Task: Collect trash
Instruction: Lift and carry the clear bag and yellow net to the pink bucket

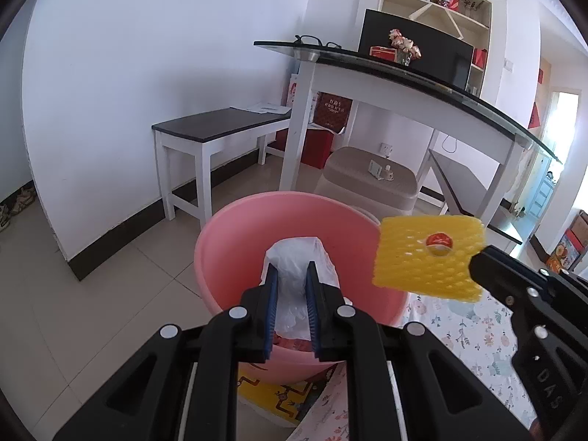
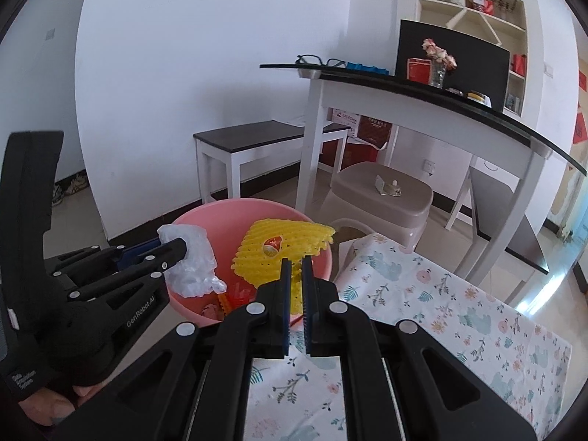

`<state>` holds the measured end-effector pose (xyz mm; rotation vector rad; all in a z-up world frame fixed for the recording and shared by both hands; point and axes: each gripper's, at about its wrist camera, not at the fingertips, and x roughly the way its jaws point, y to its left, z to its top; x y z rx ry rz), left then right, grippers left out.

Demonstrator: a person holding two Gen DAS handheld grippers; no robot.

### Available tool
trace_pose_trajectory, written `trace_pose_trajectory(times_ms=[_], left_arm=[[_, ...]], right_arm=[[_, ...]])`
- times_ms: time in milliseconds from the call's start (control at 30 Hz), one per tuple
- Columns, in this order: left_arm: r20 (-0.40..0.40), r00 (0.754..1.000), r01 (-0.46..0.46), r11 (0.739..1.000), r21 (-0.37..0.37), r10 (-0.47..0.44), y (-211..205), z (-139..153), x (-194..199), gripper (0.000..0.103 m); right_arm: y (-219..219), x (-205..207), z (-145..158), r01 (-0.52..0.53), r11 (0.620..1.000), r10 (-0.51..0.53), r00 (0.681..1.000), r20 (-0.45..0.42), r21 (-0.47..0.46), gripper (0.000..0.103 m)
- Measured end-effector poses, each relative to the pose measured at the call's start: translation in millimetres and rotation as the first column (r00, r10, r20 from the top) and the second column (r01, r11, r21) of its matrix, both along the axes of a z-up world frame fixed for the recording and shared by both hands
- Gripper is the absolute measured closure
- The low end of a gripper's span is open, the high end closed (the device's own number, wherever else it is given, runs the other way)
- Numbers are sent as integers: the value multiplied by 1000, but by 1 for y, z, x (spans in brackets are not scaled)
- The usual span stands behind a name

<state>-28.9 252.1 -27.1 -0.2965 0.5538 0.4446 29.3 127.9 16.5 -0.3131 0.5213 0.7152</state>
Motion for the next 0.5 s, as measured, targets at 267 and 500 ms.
trace_pose_trajectory(times_ms=[267, 500], left_arm=[[-17, 1000, -16, 1000, 2, 17, 5, -5, 4, 89], [-30, 999, -24, 1000, 3, 24, 8, -9, 8, 89]], right_arm=[[16, 5, -13, -13, 999, 12, 1000, -15, -41, 97], [24, 9, -22, -24, 998, 21, 999, -44, -54, 97]])
